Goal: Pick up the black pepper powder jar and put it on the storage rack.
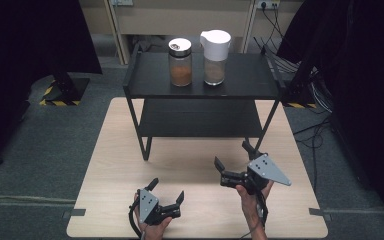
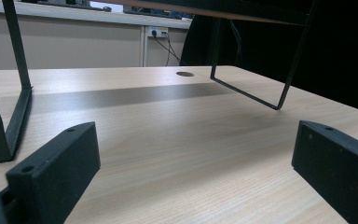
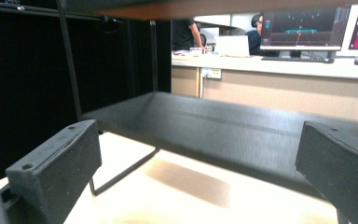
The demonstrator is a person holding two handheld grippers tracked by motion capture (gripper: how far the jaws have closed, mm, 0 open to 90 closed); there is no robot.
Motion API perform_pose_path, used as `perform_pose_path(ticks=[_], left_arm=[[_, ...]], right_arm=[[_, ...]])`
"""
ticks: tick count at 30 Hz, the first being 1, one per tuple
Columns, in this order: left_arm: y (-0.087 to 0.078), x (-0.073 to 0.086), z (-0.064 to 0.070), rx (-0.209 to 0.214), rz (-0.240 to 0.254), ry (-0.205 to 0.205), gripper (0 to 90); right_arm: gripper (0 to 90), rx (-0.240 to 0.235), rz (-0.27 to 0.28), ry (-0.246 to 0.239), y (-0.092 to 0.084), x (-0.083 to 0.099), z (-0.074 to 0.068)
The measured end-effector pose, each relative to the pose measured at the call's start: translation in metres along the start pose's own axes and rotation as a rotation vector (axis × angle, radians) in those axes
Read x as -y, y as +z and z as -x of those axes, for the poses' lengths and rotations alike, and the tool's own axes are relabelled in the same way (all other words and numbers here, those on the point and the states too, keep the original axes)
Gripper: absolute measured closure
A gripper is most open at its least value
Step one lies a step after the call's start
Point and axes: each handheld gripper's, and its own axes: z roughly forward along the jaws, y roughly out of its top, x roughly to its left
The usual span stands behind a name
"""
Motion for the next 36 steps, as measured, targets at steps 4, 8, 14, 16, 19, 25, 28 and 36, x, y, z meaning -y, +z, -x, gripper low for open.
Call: perform_pose_path(ticks=[4,8,14,16,19,25,28,36], left_arm=[[0.0,0.0,0.0,0.0,-0.001,0.001,0.2],[0.0,0.0,0.0,0.001,-0.002,0.001,0.2],[0.0,0.0,0.0,0.002,-0.002,0.0,0.2],[0.001,0.0,0.0,0.003,-0.003,0.0,0.2],[0.001,-0.001,0.0,0.003,-0.004,-0.001,0.2],[0.001,-0.001,0.0,0.004,-0.005,0.0,0.1],[0.001,-0.001,0.0,0.004,-0.006,0.001,0.1],[0.001,-0.001,0.0,0.003,-0.006,0.001,0.2]], right_arm=[[0.4,0.006,-0.012,0.016,-0.004,0.021,-0.001],[0.4,0.009,-0.032,0.041,-0.006,0.038,0.0],[0.4,0.01,-0.052,0.055,-0.007,0.058,-0.001],[0.4,0.008,-0.057,0.061,-0.007,0.064,-0.002],[0.4,0.008,-0.071,0.06,-0.007,0.072,-0.005],[0.4,-0.006,-0.091,0.081,-0.009,0.09,-0.009],[0.4,-0.006,-0.095,0.084,-0.011,0.096,-0.011],[0.5,-0.009,-0.108,0.103,-0.014,0.106,-0.013]])
